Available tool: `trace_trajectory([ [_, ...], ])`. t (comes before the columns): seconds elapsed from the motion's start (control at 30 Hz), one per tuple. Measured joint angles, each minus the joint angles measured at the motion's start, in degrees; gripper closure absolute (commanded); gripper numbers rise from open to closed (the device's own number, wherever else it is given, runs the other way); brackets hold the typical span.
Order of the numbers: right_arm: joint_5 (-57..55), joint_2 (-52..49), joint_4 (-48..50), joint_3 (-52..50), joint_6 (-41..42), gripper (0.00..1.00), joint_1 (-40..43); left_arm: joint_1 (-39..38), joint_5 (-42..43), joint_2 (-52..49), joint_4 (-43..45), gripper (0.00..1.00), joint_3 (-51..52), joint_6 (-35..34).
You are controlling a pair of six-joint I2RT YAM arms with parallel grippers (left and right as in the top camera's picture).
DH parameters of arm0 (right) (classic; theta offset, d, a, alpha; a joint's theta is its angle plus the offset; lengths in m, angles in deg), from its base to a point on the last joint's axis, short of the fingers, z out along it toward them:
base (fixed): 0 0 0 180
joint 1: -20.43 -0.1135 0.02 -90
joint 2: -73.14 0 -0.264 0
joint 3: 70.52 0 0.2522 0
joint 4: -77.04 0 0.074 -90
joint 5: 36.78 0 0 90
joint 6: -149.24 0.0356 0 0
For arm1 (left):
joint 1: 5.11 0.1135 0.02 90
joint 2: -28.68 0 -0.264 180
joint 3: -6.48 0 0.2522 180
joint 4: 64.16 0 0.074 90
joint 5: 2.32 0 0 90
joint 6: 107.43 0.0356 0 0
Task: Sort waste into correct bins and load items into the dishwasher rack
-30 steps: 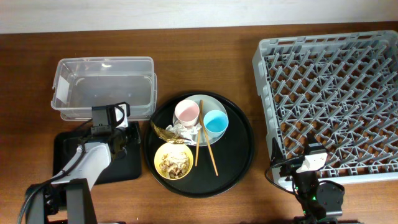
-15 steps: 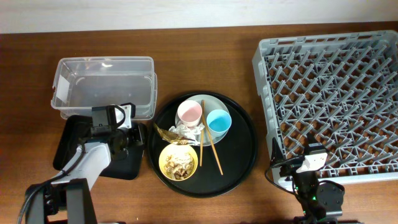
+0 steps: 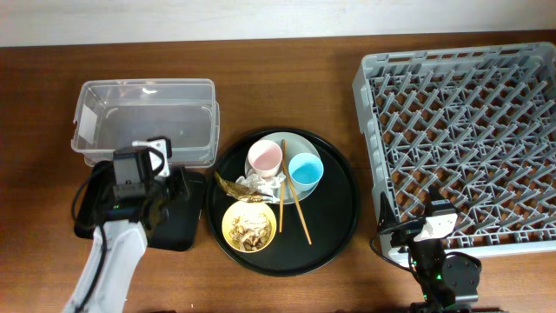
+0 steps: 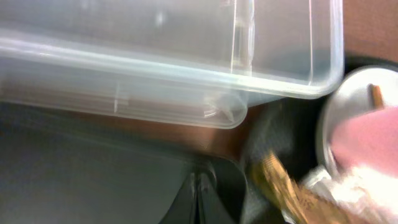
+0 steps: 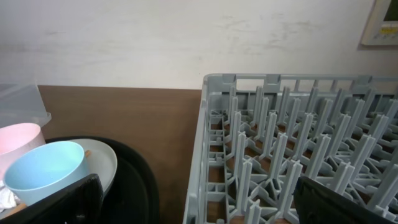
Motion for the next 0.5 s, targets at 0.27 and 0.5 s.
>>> trace_trajectory([
  [0.27,-0.02,0.0,-0.02,0.0,0.0,0.01,0.0,0.0,4.63,3.43,-19.23,0.81,0.0,-0.55],
  [0.5,0.0,0.0,-0.02,0.0,-0.04,0.01,0.0,-1.2,3.26,2.64,-19.26,0.75,0.13,1.57],
])
